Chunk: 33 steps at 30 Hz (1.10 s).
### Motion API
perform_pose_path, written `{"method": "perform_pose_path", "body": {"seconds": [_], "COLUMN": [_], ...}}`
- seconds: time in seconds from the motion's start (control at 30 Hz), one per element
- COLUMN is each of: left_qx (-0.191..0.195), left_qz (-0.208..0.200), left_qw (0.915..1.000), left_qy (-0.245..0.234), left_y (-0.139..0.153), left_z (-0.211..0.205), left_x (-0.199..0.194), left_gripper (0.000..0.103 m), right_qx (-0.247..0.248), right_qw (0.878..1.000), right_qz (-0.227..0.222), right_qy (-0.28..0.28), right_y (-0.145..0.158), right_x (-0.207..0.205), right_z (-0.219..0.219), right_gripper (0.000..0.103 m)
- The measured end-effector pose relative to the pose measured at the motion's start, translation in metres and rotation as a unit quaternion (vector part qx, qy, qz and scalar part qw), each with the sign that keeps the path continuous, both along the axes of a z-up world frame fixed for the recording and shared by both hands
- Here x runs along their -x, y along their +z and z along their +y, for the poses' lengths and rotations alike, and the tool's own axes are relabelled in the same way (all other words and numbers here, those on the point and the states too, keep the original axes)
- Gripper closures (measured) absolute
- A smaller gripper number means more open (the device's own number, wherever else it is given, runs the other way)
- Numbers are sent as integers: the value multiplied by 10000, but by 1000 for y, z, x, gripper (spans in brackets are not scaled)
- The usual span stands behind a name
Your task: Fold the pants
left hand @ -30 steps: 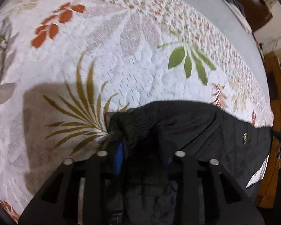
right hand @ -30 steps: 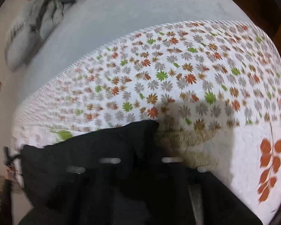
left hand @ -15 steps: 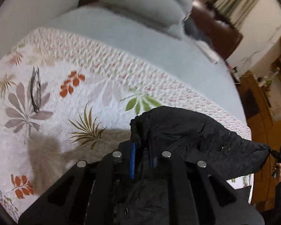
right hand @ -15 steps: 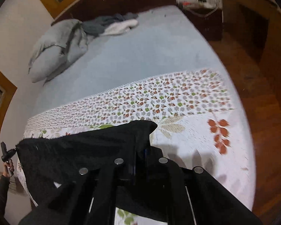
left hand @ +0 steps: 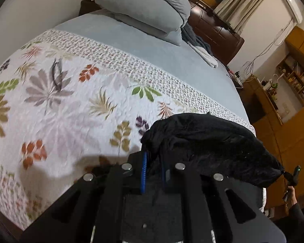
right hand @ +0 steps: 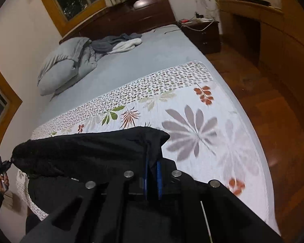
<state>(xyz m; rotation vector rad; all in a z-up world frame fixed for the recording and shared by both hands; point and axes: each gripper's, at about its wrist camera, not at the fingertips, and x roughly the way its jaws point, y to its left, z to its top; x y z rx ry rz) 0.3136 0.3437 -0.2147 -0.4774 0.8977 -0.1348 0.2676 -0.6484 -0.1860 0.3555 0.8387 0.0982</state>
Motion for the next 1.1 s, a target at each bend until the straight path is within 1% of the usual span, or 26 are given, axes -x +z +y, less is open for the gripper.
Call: {"method": "perform_pose_path", "body": {"seconds": [0.1,0.3,0.4,0.53,0.63,0.73,0.8,0.83,0.87,0.9,0.93,0.97,1.0,1.07,1.1], "left_qx": [-39,-41,-47,-116,-175,-223,-202,-202,-224,-230,-236,-238,-200,-174,-173], "left_qz": [101,352,479,572,670,821,949,1009,1093,1135,1160,1191,1214,1196,1161], "left_qw": [9999,9994,9988,9983,9976,9963,9951,9945,9934,9927,9920,9912,9903,9897,9899], "left_qy": [-6,48,81,76,53,97,177,210,278,350,427,522,640,765,800], "left_y": [-6,-31,-44,-55,-65,-76,-85,-88,-94,-97,-99,-101,-102,-100,-98], "left_z": [4,9,12,14,14,16,19,20,23,26,28,31,35,40,41], "left_x": [24,62,76,90,99,105,111,113,117,120,124,127,132,139,144], "left_gripper": [94,93,91,90,88,89,89,92,92,91,89,87,81,76,73], "right_qx": [49,369,371,509,489,437,407,447,476,489,425,292,110,-222,-525], "right_qw": [9999,9986,9981,9969,9963,9953,9955,9956,9958,9956,9953,9949,9939,9911,9884], "right_qz": [-128,-284,-335,-371,-360,-383,-354,-269,-194,-90,-84,-86,-40,51,69], "right_qy": [-101,-249,-370,-479,-602,-772,-783,-775,-761,-796,-866,-961,-1094,-1313,-1421], "right_y": [2,-3,-5,-7,-12,-18,-23,-29,-32,-39,-42,-46,-51,-60,-67], "right_x": [28,82,102,124,134,145,153,155,157,160,164,168,173,181,188], "right_z": [5,27,33,43,45,46,48,52,55,57,56,54,51,44,39], "right_gripper": [96,95,95,94,89,77,59,56,56,51,48,40,37,33,32]}}
